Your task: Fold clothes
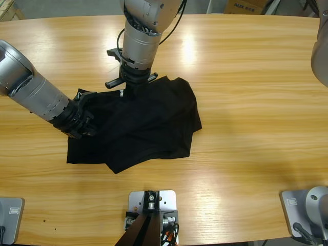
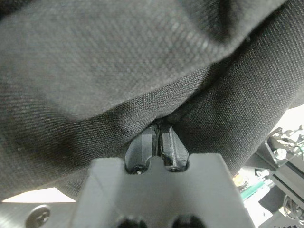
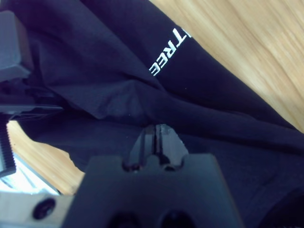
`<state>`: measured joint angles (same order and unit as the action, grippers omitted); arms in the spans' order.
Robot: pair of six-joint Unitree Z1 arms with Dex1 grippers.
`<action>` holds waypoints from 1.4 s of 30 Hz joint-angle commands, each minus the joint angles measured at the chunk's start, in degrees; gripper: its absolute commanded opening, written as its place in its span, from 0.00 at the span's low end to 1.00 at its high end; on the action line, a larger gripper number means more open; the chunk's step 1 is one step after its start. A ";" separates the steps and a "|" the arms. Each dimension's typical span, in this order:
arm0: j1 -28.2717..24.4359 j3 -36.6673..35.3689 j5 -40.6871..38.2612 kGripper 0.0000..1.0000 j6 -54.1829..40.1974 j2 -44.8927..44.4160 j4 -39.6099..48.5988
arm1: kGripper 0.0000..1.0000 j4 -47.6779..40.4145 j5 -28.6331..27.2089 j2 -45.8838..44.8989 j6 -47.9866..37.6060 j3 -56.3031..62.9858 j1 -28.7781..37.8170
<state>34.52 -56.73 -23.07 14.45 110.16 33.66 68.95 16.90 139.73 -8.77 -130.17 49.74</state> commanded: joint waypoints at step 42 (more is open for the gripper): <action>-0.75 0.59 1.03 0.00 0.00 3.44 -2.11 | 0.99 -6.99 -4.51 -5.52 57.55 14.50 3.05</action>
<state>33.92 -57.00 -22.84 14.53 110.46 32.27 61.44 13.13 127.02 46.81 -111.88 54.78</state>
